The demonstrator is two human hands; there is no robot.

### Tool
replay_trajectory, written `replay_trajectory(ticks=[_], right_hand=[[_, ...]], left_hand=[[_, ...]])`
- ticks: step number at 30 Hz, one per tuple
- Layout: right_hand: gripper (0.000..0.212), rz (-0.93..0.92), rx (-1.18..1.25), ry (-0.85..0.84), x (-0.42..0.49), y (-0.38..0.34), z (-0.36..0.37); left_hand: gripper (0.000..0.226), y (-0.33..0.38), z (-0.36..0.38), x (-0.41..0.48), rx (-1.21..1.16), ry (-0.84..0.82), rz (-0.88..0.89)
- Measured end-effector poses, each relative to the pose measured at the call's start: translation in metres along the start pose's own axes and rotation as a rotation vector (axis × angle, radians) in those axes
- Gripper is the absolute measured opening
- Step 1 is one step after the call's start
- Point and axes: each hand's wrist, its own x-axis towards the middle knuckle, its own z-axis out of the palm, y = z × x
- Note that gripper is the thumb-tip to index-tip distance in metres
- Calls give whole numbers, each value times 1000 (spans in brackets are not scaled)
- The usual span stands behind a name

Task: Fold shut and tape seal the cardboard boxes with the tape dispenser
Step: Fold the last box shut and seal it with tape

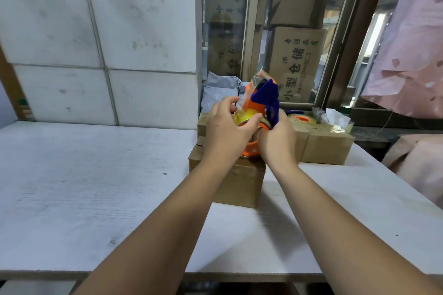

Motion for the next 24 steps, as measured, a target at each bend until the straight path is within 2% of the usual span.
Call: replay_trajectory(ticks=[9, 15, 18, 24], right_hand=[[58, -50, -83, -10, -7, 5, -2], [63, -94, -168, -22, -8, 0, -2], [64, -113, -187, -29, -8, 0, -1], [67, -97, -186, -44, -9, -2, -2]], left_hand=[[47, 9, -1, 12, -13, 154, -40], [20, 14, -21, 22, -146, 312, 9], [5, 11, -31, 32, -194, 344, -34], [21, -2, -47, 41, -307, 367, -187]])
